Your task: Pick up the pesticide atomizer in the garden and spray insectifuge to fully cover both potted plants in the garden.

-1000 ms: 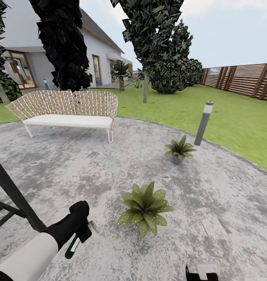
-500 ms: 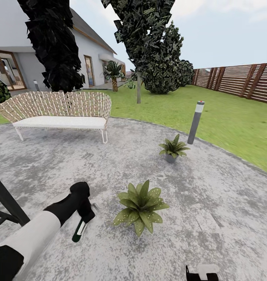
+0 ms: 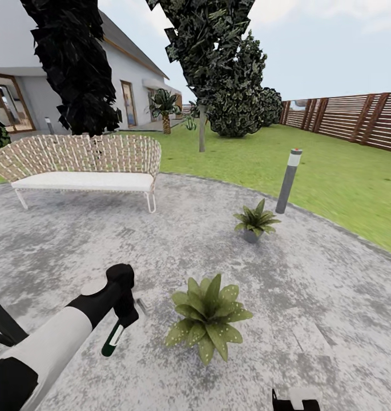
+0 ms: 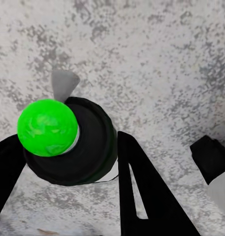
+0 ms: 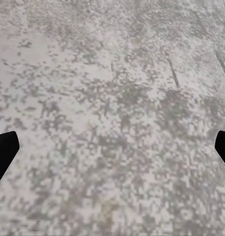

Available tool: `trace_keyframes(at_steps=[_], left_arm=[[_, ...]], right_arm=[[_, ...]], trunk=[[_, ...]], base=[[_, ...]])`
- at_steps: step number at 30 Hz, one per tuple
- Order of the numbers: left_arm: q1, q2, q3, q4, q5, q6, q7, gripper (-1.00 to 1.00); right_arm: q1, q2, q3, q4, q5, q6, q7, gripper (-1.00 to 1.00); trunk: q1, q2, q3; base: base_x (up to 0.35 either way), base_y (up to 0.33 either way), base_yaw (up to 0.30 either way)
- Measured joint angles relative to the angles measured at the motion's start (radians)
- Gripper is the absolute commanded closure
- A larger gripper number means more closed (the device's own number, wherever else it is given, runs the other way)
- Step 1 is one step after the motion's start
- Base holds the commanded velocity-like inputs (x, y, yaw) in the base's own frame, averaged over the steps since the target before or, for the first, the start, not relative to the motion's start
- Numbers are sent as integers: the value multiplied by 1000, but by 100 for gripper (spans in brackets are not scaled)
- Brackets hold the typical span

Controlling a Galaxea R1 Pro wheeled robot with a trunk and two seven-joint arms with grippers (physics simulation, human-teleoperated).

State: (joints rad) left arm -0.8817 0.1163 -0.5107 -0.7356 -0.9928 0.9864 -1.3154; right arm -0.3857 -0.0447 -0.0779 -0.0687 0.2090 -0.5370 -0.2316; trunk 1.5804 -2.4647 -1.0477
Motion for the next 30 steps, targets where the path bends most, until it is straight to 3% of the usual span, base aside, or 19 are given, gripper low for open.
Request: trace_keyframes(at_steps=[4,9,13,19,20,23,25,30], left_arm=[[0,-1,-2,0,-2,-2,0,100],[5,-3,-44,0,-4,-2,0,100],[8,0,-52,0,-7,-5,1,100],[9,19,-52,0,-8,-11,8,100],[9,32,-52,0,-8,-16,7,100],[10,45,-48,0,-8,-112,15,100],[8,34,-42,-2,-7,-163,19,100],[1,-2,-46,-61,-7,-173,12,100]], right_arm=[[0,0,0,0,0,0,0,-100],[0,0,0,0,0,0,-1,-100],[0,0,0,0,0,0,-1,-100],[0,-1,0,0,0,0,0,-100],[0,-2,0,0,0,-1,0,-100],[0,-2,0,0,0,0,0,-100],[0,-2,0,0,0,0,0,-100],[0,-1,0,0,0,0,0,-100]], trunk=[[0,0,0],[0,0,0],[1,0,0],[1,0,0],[1,0,0],[1,0,0],[1,0,0],[1,0,0]], base=[[327,107,-279],[287,35,-289],[54,2,-161],[3,0,-11],[0,0,0],[0,0,0],[0,0,0],[0,0,0]])
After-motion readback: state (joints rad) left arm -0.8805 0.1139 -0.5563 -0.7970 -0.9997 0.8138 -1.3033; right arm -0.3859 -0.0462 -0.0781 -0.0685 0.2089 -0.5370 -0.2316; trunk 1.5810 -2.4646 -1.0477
